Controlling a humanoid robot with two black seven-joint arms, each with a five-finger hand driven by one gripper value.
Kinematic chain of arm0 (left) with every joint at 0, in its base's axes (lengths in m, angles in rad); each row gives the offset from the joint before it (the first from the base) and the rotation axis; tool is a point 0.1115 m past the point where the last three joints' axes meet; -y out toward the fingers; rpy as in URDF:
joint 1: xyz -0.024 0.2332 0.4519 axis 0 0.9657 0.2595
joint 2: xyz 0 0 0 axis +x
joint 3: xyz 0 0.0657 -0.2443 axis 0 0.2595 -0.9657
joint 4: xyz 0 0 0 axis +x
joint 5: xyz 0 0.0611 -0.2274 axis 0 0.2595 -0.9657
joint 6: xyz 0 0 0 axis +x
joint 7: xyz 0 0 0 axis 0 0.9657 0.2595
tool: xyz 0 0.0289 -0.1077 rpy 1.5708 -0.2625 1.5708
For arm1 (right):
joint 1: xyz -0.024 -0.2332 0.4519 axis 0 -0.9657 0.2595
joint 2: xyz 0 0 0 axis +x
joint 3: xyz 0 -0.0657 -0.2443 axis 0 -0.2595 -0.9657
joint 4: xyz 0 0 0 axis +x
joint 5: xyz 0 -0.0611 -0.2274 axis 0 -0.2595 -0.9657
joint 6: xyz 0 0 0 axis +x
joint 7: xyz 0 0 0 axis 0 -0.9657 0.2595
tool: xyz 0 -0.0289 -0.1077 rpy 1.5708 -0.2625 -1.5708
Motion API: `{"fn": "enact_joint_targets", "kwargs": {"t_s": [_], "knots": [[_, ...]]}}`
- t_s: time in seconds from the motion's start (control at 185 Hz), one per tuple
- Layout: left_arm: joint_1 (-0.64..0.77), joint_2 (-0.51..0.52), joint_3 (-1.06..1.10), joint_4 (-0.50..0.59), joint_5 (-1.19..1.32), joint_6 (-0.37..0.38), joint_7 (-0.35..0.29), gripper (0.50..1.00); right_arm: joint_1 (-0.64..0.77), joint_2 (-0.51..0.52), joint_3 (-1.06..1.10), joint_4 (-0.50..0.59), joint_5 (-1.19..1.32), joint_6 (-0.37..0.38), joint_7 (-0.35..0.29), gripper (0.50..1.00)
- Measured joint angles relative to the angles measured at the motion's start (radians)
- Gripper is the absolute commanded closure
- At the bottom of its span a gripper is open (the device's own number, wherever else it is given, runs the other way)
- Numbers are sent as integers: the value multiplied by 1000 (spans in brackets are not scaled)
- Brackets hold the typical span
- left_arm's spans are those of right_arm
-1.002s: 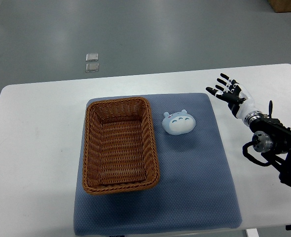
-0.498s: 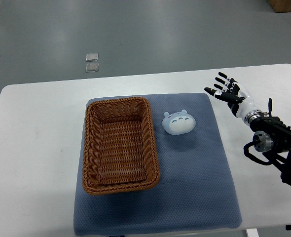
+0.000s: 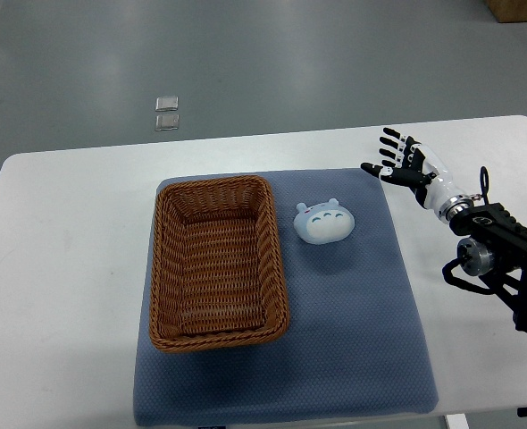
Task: Place blue toy in brown basket
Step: 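Reach the right hand over the pale-blue plush toy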
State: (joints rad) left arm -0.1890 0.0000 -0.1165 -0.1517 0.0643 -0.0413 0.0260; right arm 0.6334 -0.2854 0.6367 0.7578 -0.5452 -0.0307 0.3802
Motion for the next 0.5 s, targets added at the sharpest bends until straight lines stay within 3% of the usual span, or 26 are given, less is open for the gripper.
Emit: {"fn": "enact_joint_targets", "kwargs": {"t_s": [0.336,0.498], "knots": [[0,0,0,1,0,0,0,500,20,-73,-10,101,-382,135,85,595],[0,0,0,5,-1,0,0,500,65,-130,-109,143,-462,160,113,595]]}}
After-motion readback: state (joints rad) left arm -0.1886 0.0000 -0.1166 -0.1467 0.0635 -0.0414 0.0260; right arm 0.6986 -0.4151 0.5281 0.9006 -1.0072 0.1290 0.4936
